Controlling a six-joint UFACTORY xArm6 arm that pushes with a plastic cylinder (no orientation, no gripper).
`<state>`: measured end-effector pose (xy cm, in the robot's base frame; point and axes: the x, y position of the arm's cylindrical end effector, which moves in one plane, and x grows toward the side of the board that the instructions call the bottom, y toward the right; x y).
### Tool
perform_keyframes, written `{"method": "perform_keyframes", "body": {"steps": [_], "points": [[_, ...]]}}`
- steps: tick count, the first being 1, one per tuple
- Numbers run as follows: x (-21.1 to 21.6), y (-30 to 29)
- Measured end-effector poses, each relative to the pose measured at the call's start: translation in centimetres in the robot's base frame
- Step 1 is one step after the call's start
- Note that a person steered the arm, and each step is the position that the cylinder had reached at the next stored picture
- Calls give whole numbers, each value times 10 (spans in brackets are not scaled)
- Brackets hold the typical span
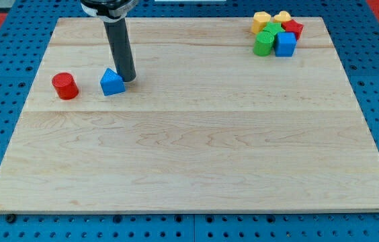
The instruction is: Push blue triangle below the red circle
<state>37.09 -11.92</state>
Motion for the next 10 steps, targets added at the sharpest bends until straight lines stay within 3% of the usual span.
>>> {"method": "perform_keyframes", "body": {"steps": [7,9,10], "points": [[59,-80],[116,-85],[118,-121]]}}
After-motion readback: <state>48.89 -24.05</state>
